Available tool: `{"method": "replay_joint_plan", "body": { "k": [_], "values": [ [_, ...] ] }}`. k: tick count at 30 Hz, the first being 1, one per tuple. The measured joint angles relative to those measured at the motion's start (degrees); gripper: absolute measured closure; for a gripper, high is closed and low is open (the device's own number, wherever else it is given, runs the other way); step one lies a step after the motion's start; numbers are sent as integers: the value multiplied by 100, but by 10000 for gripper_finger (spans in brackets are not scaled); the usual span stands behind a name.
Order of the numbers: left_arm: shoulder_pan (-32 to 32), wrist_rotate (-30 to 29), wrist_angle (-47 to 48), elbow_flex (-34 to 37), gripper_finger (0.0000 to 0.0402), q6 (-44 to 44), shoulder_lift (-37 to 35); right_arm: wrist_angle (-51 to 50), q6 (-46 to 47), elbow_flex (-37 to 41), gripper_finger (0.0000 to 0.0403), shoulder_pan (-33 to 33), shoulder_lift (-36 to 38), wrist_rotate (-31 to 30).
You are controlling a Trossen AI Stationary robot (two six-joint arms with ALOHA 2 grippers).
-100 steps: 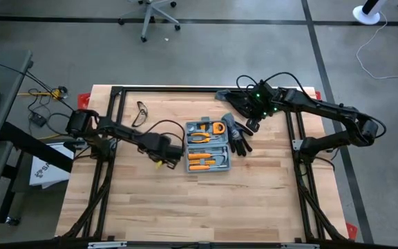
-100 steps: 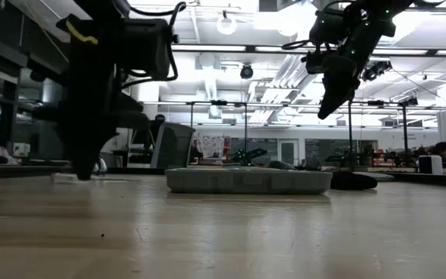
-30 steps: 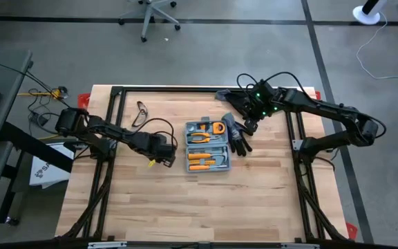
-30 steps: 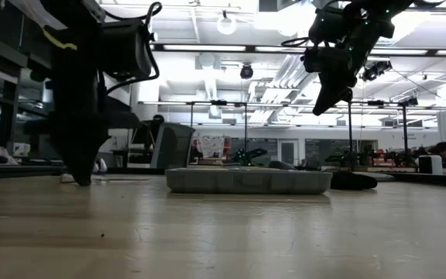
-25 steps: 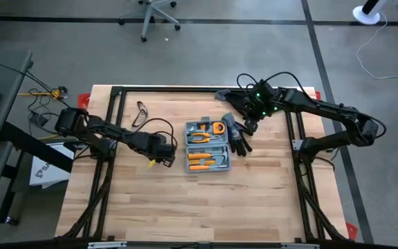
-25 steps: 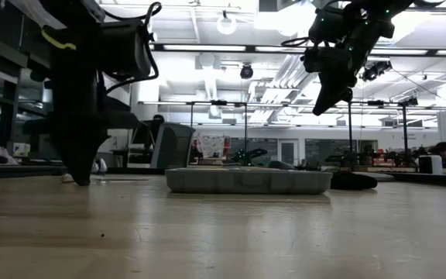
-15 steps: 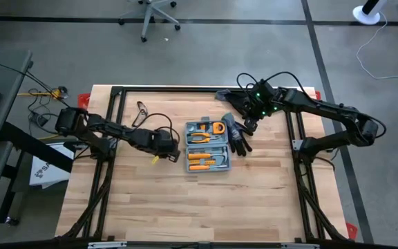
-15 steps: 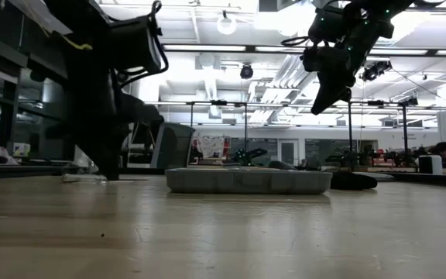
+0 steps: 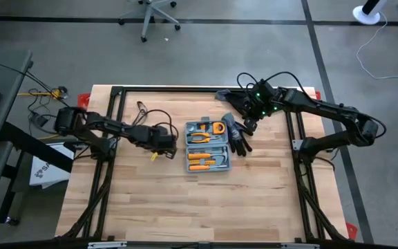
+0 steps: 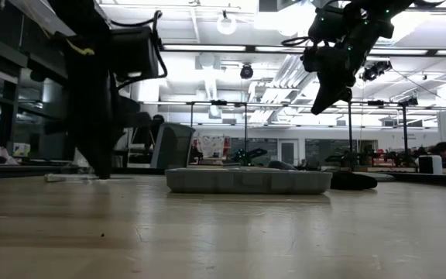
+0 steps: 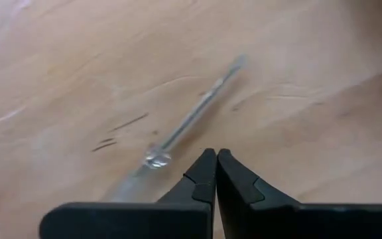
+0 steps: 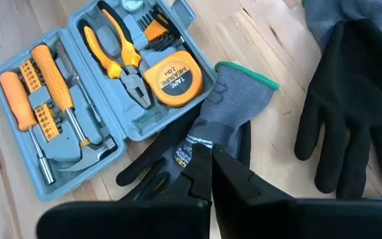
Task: Prefit tool cases
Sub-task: Put the transparent flat screwdriver into the gray toolbox
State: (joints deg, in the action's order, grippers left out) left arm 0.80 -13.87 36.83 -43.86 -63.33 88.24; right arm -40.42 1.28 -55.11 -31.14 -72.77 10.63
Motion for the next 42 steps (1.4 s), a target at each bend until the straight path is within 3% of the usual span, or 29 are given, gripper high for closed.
{"method": "replay_joint_plan", "body": {
  "k": [11, 19, 25, 34, 42],
  "values": [
    [-394, -332, 142, -34, 401, -50, -1197, 735, 279, 0, 397, 64, -11, 456],
    [-623, -350, 1454, -37, 393, -134, -1748, 1475, 429, 0, 332, 548, -618, 945],
    [-436, -453, 1608, 55, 331, 598, -1744, 1675, 405, 0, 293, 731, -934, 952],
    [140, 311, 828, 631, 206, 1972, -1711, 1694, 474, 0, 286, 475, -935, 942],
    [446, 657, 774, 870, 187, 2794, -1659, 1656, 527, 0, 286, 494, -935, 950]
  ]
}}
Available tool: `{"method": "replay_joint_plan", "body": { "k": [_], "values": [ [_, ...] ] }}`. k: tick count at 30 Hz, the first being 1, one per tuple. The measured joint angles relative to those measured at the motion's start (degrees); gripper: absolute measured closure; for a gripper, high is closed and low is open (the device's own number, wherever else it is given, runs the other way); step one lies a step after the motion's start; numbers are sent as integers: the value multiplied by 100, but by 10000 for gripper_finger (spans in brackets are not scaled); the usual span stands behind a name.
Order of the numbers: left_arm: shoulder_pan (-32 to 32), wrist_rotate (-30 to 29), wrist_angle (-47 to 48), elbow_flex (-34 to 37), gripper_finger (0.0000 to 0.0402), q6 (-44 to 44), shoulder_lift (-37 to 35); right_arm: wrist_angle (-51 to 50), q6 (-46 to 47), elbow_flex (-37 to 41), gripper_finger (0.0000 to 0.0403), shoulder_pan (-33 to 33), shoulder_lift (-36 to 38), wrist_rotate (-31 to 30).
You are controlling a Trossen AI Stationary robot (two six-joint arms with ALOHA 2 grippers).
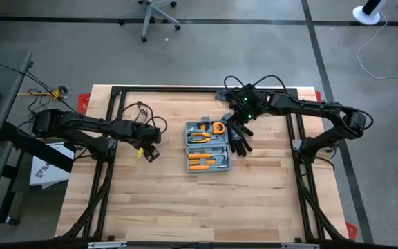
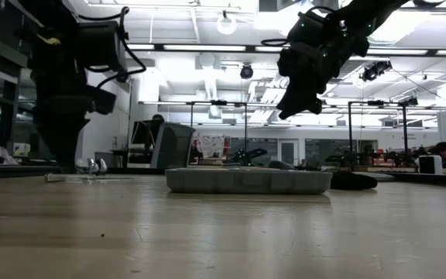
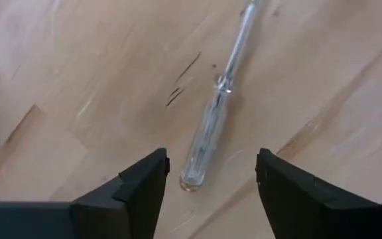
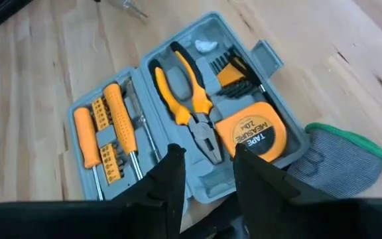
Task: Prefit tool cases
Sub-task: Put the transparent flat screwdriver into the gray toolbox
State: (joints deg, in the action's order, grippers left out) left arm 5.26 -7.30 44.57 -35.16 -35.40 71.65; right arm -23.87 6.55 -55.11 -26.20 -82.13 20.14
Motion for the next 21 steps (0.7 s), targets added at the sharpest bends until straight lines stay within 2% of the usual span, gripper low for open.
{"method": "replay_joint_plan", "body": {
  "k": [5, 10, 16, 21],
  "values": [
    [4, 38, -67, -2, 187, 301, 78, 274, 117, 0, 286, 92, 0, 199],
    [4, -11, -118, -2, 187, -175, 71, 1213, 576, -152, 309, 494, -408, 321],
    [-2, -51, -140, -2, 188, -83, 88, 846, 454, -1261, 375, 872, -1605, 350],
    [-2, -49, -431, -2, 188, 145, 453, 477, 168, -1796, 401, 827, -1934, 345]
  ]
}}
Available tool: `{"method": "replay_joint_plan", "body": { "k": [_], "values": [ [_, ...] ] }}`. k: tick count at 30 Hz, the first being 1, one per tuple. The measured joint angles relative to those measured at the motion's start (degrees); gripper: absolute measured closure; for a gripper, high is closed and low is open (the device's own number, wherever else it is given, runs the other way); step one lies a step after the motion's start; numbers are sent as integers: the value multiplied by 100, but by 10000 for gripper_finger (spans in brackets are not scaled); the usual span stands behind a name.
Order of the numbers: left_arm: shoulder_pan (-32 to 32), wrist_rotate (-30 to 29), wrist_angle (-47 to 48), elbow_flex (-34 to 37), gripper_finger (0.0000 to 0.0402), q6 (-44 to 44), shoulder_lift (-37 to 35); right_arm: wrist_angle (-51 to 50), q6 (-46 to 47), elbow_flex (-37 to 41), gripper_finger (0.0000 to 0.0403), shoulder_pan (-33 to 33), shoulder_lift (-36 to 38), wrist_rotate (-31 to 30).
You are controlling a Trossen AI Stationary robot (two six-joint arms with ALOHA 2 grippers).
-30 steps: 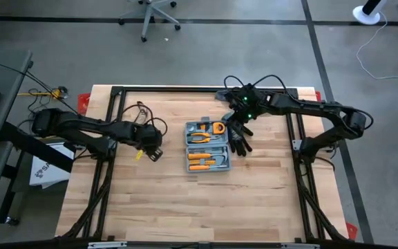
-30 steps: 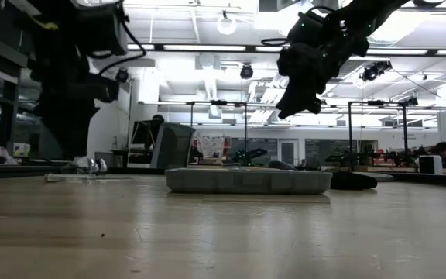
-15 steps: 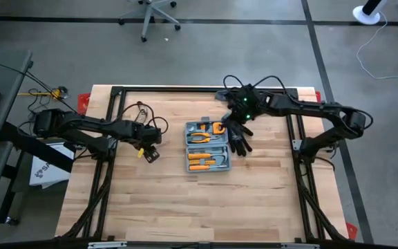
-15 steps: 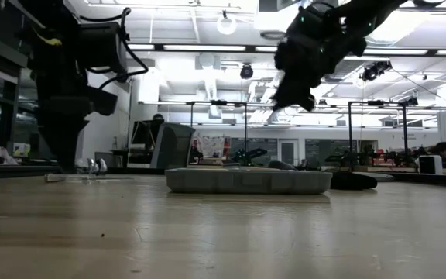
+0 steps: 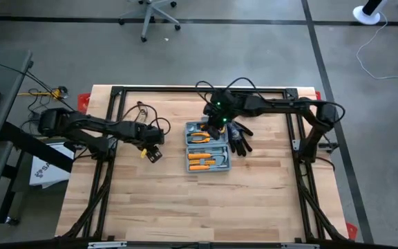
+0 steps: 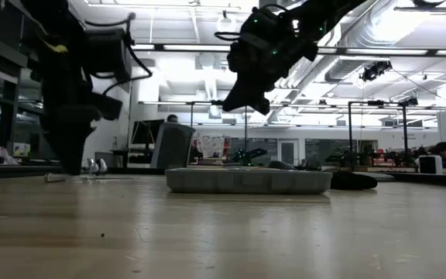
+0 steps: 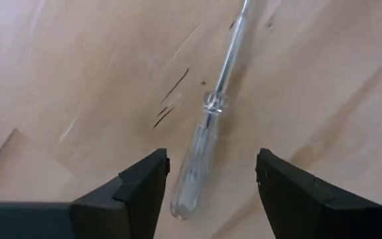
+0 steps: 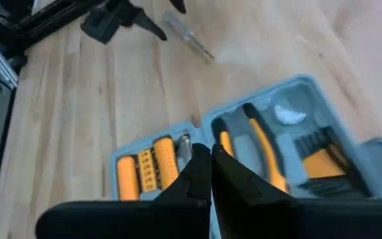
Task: Prefit tool cases
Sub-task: Put the transparent flat screwdriver into the gray toolbox
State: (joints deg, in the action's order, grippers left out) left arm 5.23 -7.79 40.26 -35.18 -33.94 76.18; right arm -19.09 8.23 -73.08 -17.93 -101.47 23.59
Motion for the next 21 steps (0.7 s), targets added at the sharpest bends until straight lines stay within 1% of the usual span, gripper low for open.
{"method": "replay_joint_plan", "body": {
  "k": [5, 7, 8, 10, 13, 14, 15, 18, 21],
  "values": [
    [0, 1, -139, -32, 189, -51, 666, -334, -80, -13, 399, -185, 30, -8],
    [-3, 19, -121, -83, 200, -104, 864, -486, -118, -13, 399, -245, 56, -5],
    [-15, 26, -148, -87, 212, -137, 917, -605, -123, -13, 399, -268, 64, -13],
    [-50, 47, -202, -116, 254, -161, 968, -704, -164, -13, 399, -278, 66, -23],
    [-66, 94, -453, -135, 350, -185, 957, -708, -217, -11, 399, -258, 66, -40],
    [-64, 54, -583, -135, 372, -202, 942, -678, -225, -11, 399, -228, 66, -39],
    [-56, 22, -752, -133, 380, -247, 934, -627, -225, -11, 399, -198, 63, -39],
    [-54, -36, -1288, -122, 380, -359, 936, -448, -228, -11, 399, -119, 59, -36],
    [-48, 35, -1741, -120, 381, -500, 942, -371, -223, -10, 399, -71, 59, -30]
  ]
}}
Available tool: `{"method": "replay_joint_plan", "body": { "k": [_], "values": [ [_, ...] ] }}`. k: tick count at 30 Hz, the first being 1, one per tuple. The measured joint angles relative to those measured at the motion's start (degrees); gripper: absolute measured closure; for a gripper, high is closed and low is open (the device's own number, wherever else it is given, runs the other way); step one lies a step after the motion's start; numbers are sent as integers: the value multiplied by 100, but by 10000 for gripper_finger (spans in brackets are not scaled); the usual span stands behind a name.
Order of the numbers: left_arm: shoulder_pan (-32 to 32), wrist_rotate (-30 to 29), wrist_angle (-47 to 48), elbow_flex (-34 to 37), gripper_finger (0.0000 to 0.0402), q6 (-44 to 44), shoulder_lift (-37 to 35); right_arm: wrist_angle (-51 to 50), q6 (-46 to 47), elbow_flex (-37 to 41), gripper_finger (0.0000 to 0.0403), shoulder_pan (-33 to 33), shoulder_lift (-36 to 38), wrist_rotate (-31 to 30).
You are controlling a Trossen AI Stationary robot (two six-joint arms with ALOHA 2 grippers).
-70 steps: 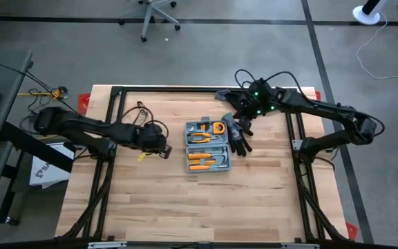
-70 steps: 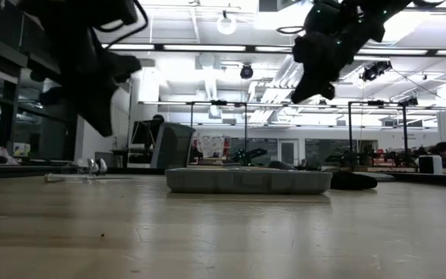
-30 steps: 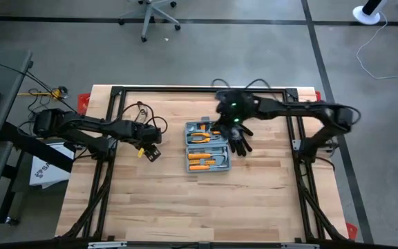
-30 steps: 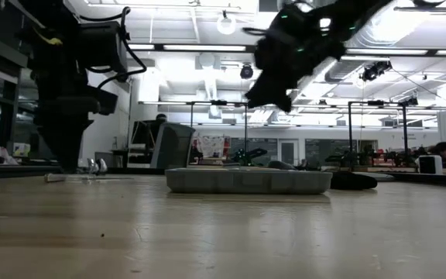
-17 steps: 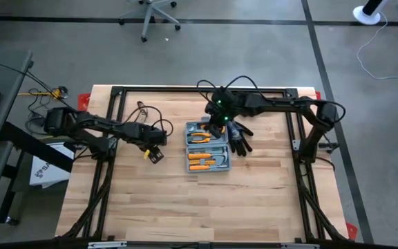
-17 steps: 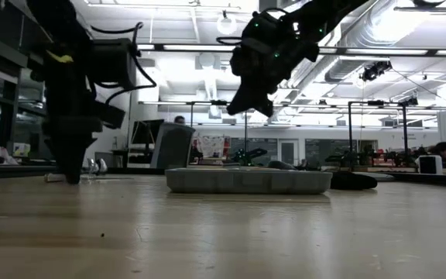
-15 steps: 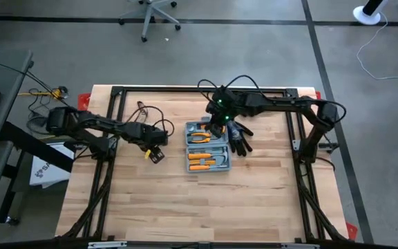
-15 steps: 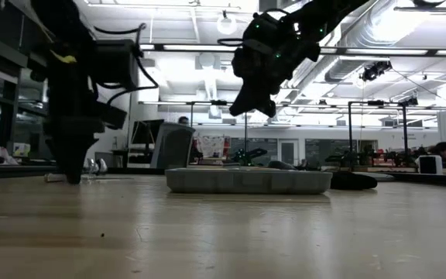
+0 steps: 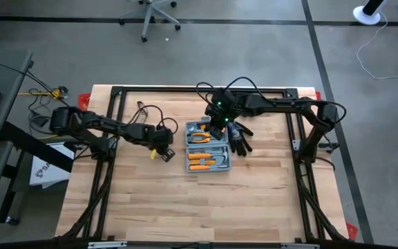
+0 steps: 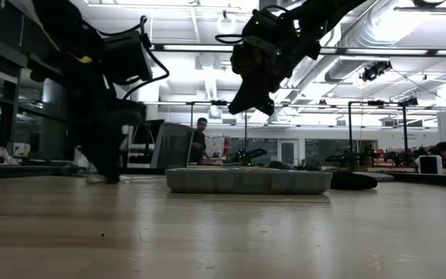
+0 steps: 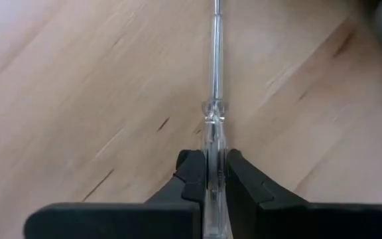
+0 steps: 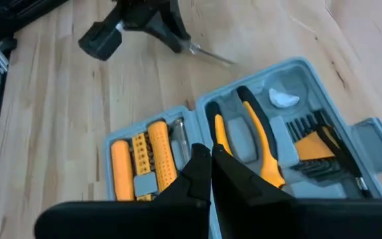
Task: Prefit tool cases
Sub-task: Put the transparent flat screwdriver into the gray toolbox
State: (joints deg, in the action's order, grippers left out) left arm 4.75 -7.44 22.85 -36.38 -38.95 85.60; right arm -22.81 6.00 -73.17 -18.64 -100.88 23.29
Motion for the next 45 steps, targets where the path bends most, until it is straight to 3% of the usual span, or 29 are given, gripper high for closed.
{"method": "replay_joint_plan", "body": {
  "k": [8, 15, 19, 26, 30, 35, 45],
  "values": [
    [0, 195, -80, -38, 401, -132, -171, -42, 15, 3, 399, -62, -4, 14],
    [17, 178, 65, -138, 396, -43, -584, -159, -4, 7, 399, -272, 129, 40],
    [15, 153, 354, -116, 398, -83, -600, -291, -211, 7, 399, -359, 128, 369],
    [-258, 193, 465, -129, 400, -379, -927, 186, -188, -53, 402, 66, -224, 385],
    [-617, -177, 749, -83, 400, -851, -1343, 74, -180, -568, 402, 279, -819, 362],
    [-1013, -237, 784, 94, 401, -1287, -1751, -184, -350, -1566, 403, 390, -1676, 352],
    [-1351, -579, 736, 111, 401, -1442, -1823, -1438, -952, -3879, 403, 570, -3400, 365]
  ]
}}
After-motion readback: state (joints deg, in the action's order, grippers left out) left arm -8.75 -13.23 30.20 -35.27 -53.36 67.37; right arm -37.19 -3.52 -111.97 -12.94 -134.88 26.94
